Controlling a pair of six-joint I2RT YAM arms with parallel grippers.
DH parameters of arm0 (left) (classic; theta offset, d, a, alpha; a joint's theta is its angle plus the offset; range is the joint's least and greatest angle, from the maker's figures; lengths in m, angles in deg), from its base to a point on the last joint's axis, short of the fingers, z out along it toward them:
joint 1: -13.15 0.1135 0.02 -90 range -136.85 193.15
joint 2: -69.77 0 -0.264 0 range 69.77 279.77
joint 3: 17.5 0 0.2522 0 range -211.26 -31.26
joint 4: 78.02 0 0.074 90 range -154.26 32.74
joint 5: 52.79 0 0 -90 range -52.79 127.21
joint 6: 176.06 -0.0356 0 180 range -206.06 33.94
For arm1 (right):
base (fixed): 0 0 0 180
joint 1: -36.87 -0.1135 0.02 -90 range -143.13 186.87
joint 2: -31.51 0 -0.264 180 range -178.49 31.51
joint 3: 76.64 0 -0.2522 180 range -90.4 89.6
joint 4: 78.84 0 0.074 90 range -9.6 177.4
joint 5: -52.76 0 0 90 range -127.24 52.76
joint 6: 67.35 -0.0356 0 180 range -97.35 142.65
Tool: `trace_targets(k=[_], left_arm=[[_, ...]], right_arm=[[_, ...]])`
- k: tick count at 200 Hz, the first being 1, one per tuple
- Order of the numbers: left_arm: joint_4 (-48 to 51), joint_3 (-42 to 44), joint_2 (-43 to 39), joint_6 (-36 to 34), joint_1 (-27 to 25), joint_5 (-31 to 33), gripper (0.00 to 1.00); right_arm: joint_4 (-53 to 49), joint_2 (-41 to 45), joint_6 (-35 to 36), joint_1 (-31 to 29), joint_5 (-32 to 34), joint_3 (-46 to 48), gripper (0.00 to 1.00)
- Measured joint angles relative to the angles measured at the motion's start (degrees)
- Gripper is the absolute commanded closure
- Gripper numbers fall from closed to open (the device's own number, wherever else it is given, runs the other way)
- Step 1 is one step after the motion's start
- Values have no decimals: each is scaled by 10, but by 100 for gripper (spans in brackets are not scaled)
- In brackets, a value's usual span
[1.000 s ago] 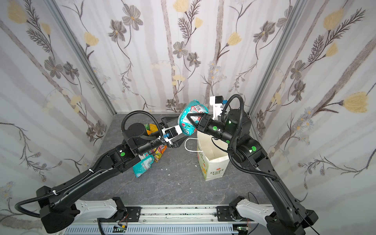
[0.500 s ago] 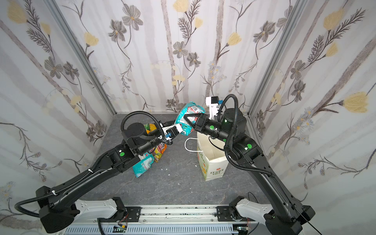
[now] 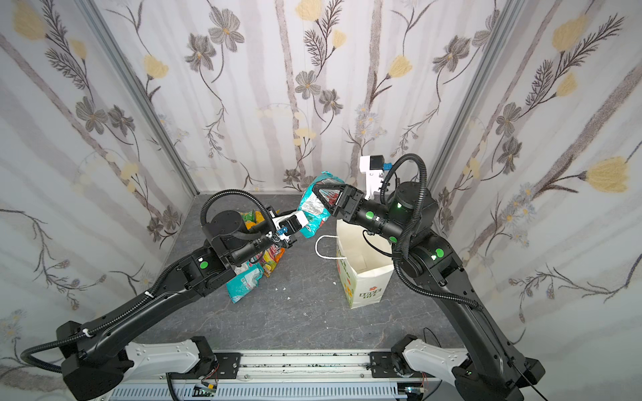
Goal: Take the snacks out of the paper bag
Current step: 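Grasp the teal packet with the left gripper while the right gripper opens and withdraws, then carry the teal packet to the snack pile with the left gripper and lower it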
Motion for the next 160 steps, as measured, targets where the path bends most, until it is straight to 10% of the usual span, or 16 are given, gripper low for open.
trace_targets(k=[79,160], left_arm=[[23,-23,-29,195,65,33,100],[52,43,-103,502,249,18,100]], right_arm=[[38,88,63,19,66,31,1],[76,124,62,39,106,125,1]])
